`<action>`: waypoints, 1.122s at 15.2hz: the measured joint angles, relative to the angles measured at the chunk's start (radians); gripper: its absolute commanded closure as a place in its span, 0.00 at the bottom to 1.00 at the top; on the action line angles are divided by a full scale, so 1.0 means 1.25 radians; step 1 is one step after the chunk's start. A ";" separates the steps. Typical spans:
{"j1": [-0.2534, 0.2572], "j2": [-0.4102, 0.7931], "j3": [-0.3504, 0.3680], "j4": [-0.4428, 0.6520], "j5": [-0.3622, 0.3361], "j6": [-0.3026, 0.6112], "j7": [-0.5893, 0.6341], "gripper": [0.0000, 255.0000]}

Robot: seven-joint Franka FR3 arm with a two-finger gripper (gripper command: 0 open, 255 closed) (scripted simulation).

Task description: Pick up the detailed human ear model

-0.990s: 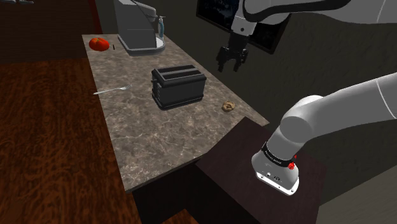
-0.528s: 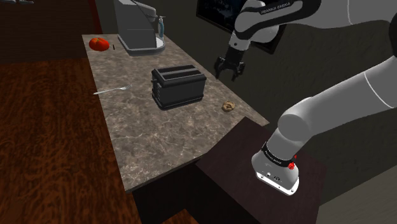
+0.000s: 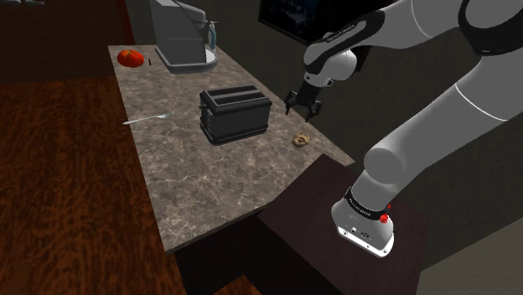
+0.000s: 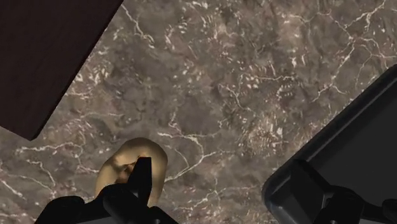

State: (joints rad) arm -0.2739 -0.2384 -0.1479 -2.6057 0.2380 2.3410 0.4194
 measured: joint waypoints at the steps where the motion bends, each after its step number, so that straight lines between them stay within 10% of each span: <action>1: -0.003 0.017 -0.004 -0.008 0.016 0.025 0.013 0.00; 17: -0.054 0.355 -0.025 0.011 0.424 0.290 -0.110 0.00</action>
State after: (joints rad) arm -0.3420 0.2057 -0.1794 -2.5924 0.7680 2.7038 0.2818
